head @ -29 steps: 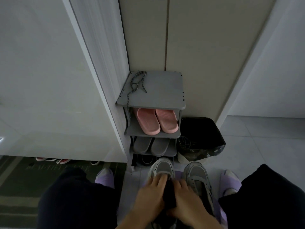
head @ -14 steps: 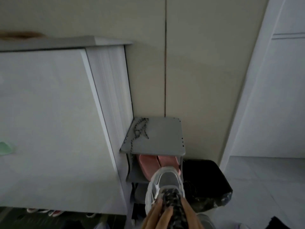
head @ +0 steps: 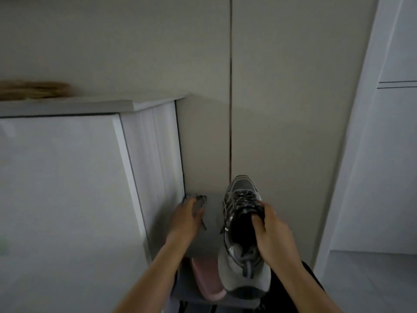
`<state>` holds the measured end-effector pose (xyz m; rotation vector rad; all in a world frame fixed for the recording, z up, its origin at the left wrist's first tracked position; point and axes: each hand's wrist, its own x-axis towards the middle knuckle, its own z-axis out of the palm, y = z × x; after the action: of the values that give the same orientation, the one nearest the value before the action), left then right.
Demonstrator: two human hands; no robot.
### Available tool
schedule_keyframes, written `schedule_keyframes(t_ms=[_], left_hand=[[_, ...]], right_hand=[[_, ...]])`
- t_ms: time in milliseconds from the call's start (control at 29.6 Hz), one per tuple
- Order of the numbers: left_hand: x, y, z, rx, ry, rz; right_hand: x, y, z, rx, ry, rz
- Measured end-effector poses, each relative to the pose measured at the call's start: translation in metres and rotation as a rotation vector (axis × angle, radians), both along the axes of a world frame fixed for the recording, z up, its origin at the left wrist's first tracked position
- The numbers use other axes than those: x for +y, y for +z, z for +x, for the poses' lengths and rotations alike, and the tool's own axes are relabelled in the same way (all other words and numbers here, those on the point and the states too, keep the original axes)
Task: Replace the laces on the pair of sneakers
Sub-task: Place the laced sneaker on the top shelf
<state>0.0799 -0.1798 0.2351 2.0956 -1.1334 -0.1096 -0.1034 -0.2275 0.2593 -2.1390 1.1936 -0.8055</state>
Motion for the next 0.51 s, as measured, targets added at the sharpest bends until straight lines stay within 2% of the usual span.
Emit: schedule_keyframes(t_ms=[68,237,270,304,372,507], left_hand=[[-0.022,-0.022,0.023,-0.138,0.100,0.202],[-0.070,-0.057,0.052,-0.161,0.276,0.531],[-0.075,-0.057,0.057,-0.132,0.304,0.536],[-0.077,-0.057,0.059,-0.100,0.310,0.514],[-0.076,-0.054,0.065,-0.005,0.294,0.330],[-0.032,-0.035,0.046,0.328,0.311,-0.283]], right_hand=[[-0.015,0.004,0.009,-0.034,-0.010,0.021],[-0.037,0.000,0.027,-0.053,0.016,0.021],[-0.041,-0.003,0.030,-0.057,0.020,0.030],[-0.044,-0.004,0.033,-0.051,0.025,0.042],[-0.051,-0.007,0.043,-0.036,0.029,0.050],[-0.057,-0.008,0.069,-0.061,0.031,0.066]])
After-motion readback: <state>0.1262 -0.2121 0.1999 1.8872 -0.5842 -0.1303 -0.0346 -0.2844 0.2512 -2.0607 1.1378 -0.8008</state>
